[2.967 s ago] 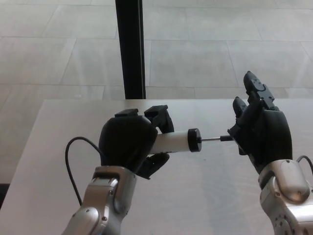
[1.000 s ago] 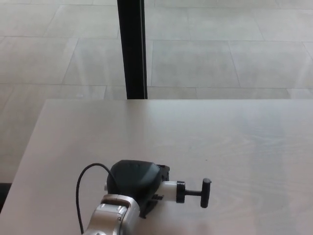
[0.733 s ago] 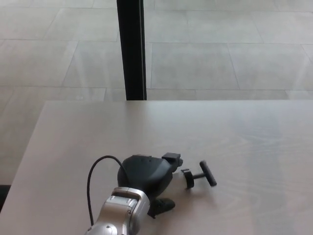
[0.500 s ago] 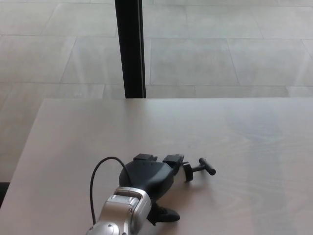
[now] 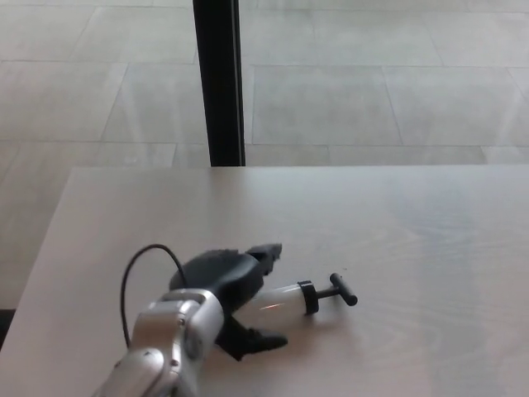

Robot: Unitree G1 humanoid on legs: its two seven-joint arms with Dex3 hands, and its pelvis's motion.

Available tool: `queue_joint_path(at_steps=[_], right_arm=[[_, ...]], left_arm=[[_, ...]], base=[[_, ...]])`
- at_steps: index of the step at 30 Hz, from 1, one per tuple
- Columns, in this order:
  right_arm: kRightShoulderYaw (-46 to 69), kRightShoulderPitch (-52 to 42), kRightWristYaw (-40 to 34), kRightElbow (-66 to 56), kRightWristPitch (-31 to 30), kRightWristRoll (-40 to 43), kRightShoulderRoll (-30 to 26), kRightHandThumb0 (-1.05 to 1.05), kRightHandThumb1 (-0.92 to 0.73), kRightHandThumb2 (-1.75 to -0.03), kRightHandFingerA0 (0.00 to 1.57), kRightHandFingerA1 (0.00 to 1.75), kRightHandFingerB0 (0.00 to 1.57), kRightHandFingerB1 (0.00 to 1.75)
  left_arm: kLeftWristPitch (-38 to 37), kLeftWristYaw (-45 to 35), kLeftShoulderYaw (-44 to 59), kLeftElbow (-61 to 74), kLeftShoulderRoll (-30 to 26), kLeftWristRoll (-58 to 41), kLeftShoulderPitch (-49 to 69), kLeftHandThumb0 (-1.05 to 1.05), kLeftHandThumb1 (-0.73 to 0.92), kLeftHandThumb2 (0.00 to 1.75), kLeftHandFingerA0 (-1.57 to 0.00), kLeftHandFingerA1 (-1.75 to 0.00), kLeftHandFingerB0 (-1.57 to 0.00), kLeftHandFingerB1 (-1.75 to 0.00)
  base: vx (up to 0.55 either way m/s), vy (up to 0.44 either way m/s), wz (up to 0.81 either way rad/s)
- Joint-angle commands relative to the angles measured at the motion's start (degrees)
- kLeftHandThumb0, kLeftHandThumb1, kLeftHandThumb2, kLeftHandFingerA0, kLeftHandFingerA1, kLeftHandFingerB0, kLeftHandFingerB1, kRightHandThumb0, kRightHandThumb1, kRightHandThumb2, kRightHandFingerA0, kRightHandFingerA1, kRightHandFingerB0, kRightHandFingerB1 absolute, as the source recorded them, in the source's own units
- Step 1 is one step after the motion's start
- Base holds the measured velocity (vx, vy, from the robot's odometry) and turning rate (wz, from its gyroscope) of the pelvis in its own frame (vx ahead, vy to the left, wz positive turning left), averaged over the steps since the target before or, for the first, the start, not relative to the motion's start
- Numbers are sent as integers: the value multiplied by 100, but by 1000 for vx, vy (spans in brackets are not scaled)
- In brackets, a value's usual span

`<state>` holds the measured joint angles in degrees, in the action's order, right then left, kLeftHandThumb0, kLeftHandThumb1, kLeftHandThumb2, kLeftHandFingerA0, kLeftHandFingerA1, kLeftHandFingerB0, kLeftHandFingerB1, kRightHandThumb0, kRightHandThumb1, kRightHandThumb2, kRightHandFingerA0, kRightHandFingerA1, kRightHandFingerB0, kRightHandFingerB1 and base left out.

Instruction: The robot uses its left hand to lift the air pump kept on the middle of the desk and use the right hand to compress the handle

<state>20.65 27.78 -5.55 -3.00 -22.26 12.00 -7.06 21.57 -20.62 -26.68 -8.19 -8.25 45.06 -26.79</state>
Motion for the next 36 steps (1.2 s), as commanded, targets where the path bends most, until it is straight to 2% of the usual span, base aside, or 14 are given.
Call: queue_joint_path(at_steps=[1, 2, 3, 5, 7, 8, 17, 18, 19, 21, 22, 32, 33, 36], right_arm=[[152, -24, 67, -14, -197, 212, -178, -87, -92, -74, 7, 45, 20, 34], [197, -38, 48, -3, -188, 207, -205, -37, -46, -109, 3, 53, 0, 48], [218, -48, 45, 2, -177, 206, -220, -88, -92, -72, 9, 42, 22, 33], [332, -131, 226, -16, -255, 264, -449, -37, -47, -110, 4, 54, 0, 49], [368, -156, 266, -29, -271, 275, -507, -86, -77, -114, 5, 49, 9, 44], [437, -206, 338, -50, -297, 301, -610, -89, -92, -77, 4, 44, 15, 32], [1433, -744, 834, 10, -271, 568, -1547, -90, -92, -78, 3, 38, 12, 28], [1623, -810, 817, 25, -291, 614, -1645, -81, -77, -118, 3, 40, 9, 36], [1931, -967, 923, 175, -218, 637, -1914, -89, -92, -79, 1, 48, 10, 32], [2178, -1246, 1013, 181, -179, 658, -2042, -80, -73, -118, 1, 54, 9, 50], [2375, -1321, 1024, 332, -149, 677, -2177, -92, -92, -77, 5, 64, 15, 45], [3721, -2536, 1220, 2259, 160, 815, -3093, -91, -92, -78, 15, 84, 11, 59], [3763, -2613, 1148, 2354, 125, 798, -3113, -91, -91, -78, 16, 84, 12, 59], [3949, -2975, 1185, 2897, 313, 856, -3176, -93, -91, -74, 15, 87, 11, 61]], left_arm=[[-586, 118, 1246, 548, -197, -1262, -116, -99, 66, 102, 0, -11, 0, 0], [-734, 230, 1621, 632, -123, -1584, -152, -98, 65, 101, 0, -12, 0, 0], [-785, 295, 1761, 669, -117, -1665, -189, -99, 66, 103, 0, -13, 0, 0], [-677, 209, 2993, 1098, 96, -2774, -552, -104, 68, 106, 0, -13, 0, 0], [-471, 149, 3389, 1182, 179, -3116, -678, -105, 70, 112, 0, -10, 0, 0], [-67, 112, 4099, 1312, 332, -3766, -910, -105, 76, 114, 0, -8, 0, 0], [981, -548, 7240, 1172, -703, -6021, -863, -100, 83, 113, 0, -9, 0, 0], [1124, -558, 7610, 1027, -852, -6106, -735, -100, 78, 108, 0, -8, 0, 0], [996, -1025, 8146, 393, -1359, -6263, -276, -99, 77, 107, 0, -13, 0, -1], [1065, -1322, 8466, 129, -1511, -6443, 42, -100, 76, 106, 0, -14, 0, 0], [1077, -1461, 8777, -212, -1704, -6520, 262, -102, 76, 106, 0, -15, 0, 0], [-225, -630, 10455, -3202, -2816, -6303, 2458, -74, 63, 102, 0, -47, -6, -31], [-362, -502, 10487, -3351, -2841, -6276, 2591, -76, 83, 66, -9, -42, -9, -25], [-846, -43, 10623, -4116, -2869, -6341, 3067, -37, 53, 109, -2, -51, 0, -50]], base=[[0, 0, 0], [0, 0, 0], [0, 0, 0], [0, 0, 0], [0, 0, 0], [0, 0, 0], [0, 0, 0], [0, 0, 0], [0, 0, 0], [0, 0, 0], [0, 0, 0], [0, 0, 0], [0, 0, 0], [0, 0, 0]])
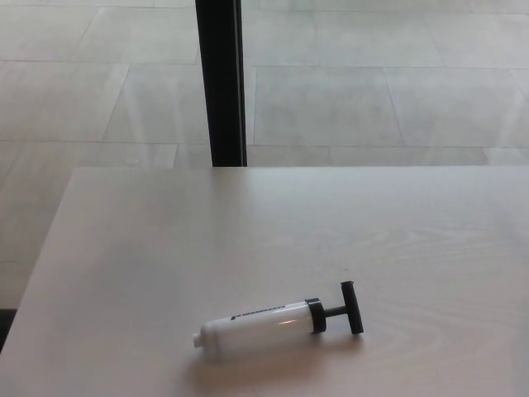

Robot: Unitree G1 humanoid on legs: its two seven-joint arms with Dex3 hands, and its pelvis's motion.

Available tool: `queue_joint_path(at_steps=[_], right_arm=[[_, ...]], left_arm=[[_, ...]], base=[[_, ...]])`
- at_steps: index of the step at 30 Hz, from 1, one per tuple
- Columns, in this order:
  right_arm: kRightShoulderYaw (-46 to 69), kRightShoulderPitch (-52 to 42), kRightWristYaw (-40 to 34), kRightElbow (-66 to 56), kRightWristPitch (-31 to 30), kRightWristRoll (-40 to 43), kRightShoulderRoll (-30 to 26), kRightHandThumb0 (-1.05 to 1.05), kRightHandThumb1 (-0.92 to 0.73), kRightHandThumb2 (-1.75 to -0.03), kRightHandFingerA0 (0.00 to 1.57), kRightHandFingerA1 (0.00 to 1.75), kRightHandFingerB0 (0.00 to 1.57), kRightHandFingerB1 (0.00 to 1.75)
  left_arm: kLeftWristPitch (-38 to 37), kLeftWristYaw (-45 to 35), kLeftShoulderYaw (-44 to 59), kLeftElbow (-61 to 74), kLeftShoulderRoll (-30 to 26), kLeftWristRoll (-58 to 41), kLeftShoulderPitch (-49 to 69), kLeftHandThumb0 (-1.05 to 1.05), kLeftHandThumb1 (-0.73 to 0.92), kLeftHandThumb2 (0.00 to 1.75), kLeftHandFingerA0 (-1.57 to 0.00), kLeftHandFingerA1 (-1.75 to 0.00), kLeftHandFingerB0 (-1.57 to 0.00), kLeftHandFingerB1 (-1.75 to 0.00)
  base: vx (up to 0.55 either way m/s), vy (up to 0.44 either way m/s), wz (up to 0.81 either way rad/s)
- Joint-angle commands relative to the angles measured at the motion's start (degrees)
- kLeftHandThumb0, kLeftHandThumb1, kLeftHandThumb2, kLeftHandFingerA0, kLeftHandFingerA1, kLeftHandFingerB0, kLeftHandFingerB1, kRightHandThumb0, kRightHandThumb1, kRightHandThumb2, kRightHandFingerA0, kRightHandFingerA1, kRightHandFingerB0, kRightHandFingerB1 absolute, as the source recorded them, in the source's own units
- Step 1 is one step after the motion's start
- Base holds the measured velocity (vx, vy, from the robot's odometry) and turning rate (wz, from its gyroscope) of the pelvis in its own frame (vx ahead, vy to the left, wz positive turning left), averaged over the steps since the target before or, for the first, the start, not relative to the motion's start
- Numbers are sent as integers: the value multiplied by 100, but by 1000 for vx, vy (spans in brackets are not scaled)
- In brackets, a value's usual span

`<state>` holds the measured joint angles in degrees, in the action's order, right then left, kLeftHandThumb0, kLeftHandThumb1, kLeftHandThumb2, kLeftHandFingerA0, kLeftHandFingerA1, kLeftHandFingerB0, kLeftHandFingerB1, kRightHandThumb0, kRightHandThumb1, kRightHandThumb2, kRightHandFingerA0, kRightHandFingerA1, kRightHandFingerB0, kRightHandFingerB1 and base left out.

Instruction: The robot uses its left hand to lift the air pump kept on the middle of the desk and use the right hand to compress the handle

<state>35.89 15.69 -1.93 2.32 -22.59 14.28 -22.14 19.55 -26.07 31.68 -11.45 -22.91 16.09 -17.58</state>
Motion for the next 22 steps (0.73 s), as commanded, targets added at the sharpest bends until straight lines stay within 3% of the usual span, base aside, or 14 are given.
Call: queue_joint_path(at_steps=[1, 2, 5, 6, 11, 12, 15, 16, 17, 22], right_arm=[[2442, -1831, 792, 2537, 418, 632, -1675, -92, -92, -75, 15, 84, 9, 59], [2429, -1911, 817, 2751, 562, 637, -1663, -91, -92, -76, 11, 79, 7, 57], [2435, -2002, 864, 3003, 693, 664, -1698, -91, -92, -76, 11, 79, 7, 57], [2402, -2026, 742, 3083, 732, 640, -1610, -90, -92, -75, 13, 78, 8, 57], [2322, -2092, 449, 3233, 943, 546, -1389, -87, -92, -76, 17, 86, 9, 60], [2307, -2068, 290, 3421, 1114, 524, -1279, -87, -92, -76, 21, 91, 10, 59], [2414, -2069, 38, 3394, 1142, 640, -911, -84, -92, -74, 16, 84, 6, 61], [2413, -2059, 24, 3464, 1207, 645, -881, -86, -92, -76, 18, 86, 4, 60], [2565, -2089, 15, 3544, 1256, 819, -694, -90, -92, -72, 16, 92, 8, 64], [2844, -2118, -90, 3744, 1373, 1026, -405, -85, -92, -72, 20, 90, 12, 63]], left_arm=[[-801, 530, 4828, -3986, -1383, -3513, 2230, -74, 83, 65, -13, -45, -10, -29], [-951, 509, 4819, -4255, -1383, -3561, 2340, -38, 49, 107, -2, -52, 0, -50], [-1043, 521, 4808, -4532, -1409, -3559, 2375, -38, 49, 107, -2, -52, 0, -50], [-1094, 580, 4790, -4709, -1365, -3554, 2434, -75, 79, 64, -16, -43, -16, -32], [-1349, 632, 4485, -5038, -1160, -3232, 2528, -76, 76, 64, -16, -44, -23, -36], [-1425, 657, 4306, -5131, -1006, -3068, 2625, -74, 78, 63, -22, -45, -23, -35], [-1429, 975, 4104, -5198, -759, -2805, 2731, -73, 75, 65, -34, -47, -29, -37], [-1474, 944, 4038, -5214, -751, -2738, 2777, -72, 63, 101, -35, -60, -18, -47], [-1495, 862, 3883, -5210, -713, -2582, 2933, -76, 72, 71, -36, -51, -27, -40], [-1609, 830, 3703, -5452, -758, -2453, 3104, -77, 72, 71, -36, -51, -28, -40]], base=[[0, 0, 0], [0, 0, 0], [0, 0, 0], [0, 0, 0], [0, 0, 0], [0, 0, 0], [0, 0, 0], [0, 0, 0], [0, 0, 0], [0, 0, 0]])
